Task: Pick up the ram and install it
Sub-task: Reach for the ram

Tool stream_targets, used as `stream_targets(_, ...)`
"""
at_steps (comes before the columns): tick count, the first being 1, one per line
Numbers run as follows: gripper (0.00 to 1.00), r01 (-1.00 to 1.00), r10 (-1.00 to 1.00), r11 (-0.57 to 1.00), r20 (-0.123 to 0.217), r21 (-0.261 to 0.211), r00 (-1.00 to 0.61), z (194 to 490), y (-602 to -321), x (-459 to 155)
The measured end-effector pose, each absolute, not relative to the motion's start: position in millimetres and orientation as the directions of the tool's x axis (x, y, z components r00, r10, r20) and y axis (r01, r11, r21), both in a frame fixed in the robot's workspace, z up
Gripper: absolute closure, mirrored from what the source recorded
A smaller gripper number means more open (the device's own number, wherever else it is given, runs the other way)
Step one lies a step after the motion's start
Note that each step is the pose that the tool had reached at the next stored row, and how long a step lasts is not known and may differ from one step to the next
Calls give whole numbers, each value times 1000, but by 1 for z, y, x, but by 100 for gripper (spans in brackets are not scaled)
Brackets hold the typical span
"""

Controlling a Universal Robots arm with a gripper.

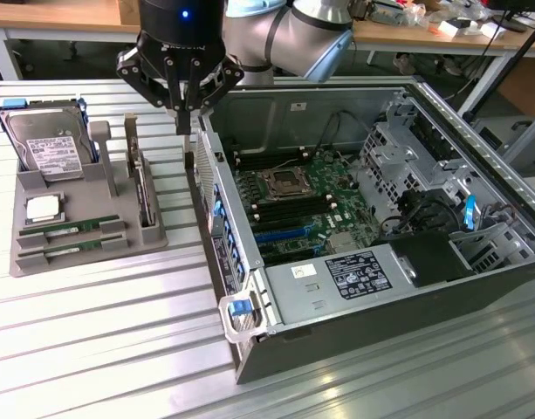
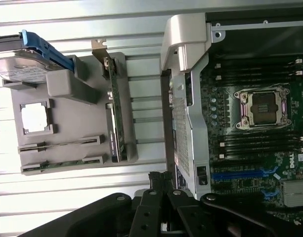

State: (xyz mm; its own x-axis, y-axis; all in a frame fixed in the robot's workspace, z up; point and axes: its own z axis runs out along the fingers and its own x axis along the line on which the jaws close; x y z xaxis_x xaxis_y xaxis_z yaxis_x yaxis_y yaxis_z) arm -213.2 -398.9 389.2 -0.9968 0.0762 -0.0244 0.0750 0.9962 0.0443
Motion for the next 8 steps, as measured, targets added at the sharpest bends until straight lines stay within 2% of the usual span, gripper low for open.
stream_targets(8, 89, 75, 76, 996, -24, 44, -997, 389, -399, -218)
